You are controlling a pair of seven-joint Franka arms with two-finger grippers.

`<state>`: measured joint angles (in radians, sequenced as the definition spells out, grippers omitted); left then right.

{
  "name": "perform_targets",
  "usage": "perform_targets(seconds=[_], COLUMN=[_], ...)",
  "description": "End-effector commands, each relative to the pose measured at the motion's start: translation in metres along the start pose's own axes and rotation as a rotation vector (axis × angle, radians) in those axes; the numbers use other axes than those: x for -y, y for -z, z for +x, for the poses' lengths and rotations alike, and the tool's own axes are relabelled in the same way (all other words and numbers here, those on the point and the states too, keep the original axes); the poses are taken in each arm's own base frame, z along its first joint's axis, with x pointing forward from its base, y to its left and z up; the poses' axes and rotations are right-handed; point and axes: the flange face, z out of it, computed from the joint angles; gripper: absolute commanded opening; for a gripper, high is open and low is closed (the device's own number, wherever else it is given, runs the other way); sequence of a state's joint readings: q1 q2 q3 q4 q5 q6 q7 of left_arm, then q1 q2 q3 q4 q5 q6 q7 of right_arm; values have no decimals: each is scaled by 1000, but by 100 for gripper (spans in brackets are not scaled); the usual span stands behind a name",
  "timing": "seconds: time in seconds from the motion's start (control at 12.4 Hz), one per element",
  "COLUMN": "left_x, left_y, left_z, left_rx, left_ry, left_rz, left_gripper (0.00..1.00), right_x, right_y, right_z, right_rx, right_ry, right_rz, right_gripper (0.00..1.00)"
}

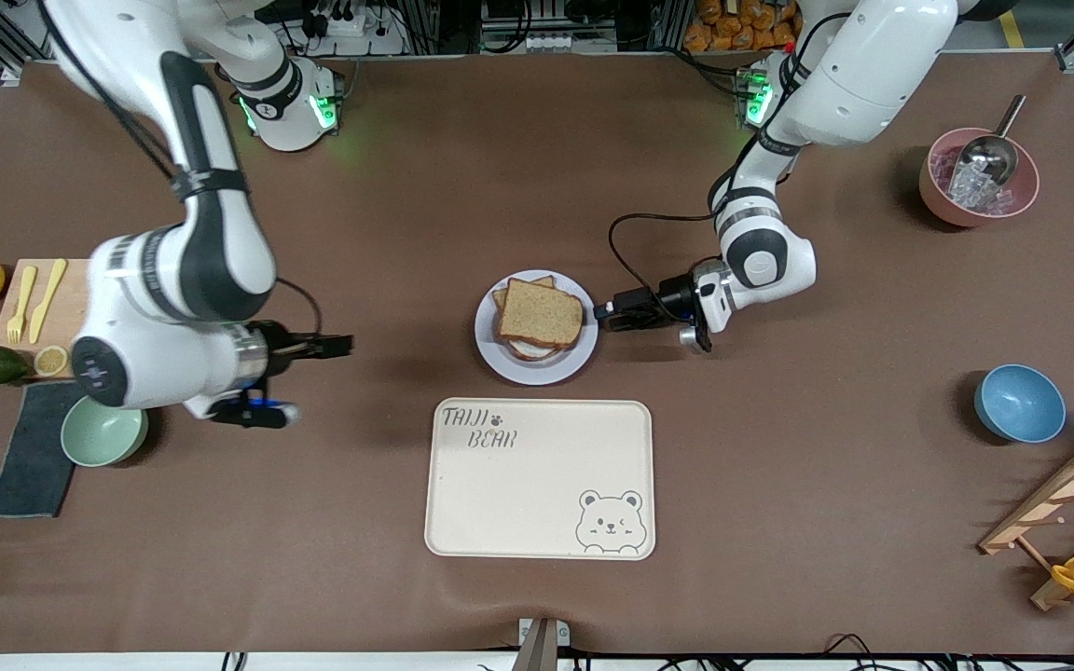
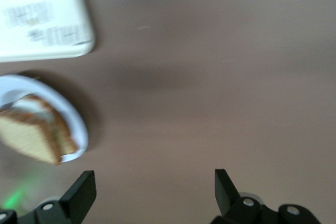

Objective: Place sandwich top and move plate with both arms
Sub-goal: 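Withdraw the right gripper while the left gripper grasps the plate rim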

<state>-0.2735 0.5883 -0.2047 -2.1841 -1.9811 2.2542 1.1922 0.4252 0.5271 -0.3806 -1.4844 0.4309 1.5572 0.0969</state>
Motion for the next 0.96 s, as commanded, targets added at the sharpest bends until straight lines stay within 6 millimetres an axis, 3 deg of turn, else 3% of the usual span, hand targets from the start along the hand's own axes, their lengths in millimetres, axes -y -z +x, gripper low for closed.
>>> perform_targets(seconds=[0.0,0.24,0.32,0.48,0.64,0.8,0.88], left_x=[6,-2,-4,0,2,4,4], left_y=[-11,-18,-20,-22,-20,-20,-18], left_z=[-8,-14,-17,-19,-17,-16,-14], left_rx=[-39,-49,-46,-45,-67,-82,-86], left_ry=[-10,9,5,-47,-106,-110,-109], left_rz=[-15,-38,-42,-36,-38,-40,-40], left_gripper=[100,100,76,6,0,0,0], right_x=[-75,-140,-138,-121,-103,-114,-115], right_y=[49,111,136,173,191,203,198], right_z=[3,-14,-34,-91,-133,-153,-155], right_rx=[-42,-132,-174,-218,-275,-307,-350], right_ry=[42,119,161,142,69,51,57], right_rz=[-104,-99,-84,-160,-224,-226,-223], right_gripper=[100,100,100,100,100,100,100])
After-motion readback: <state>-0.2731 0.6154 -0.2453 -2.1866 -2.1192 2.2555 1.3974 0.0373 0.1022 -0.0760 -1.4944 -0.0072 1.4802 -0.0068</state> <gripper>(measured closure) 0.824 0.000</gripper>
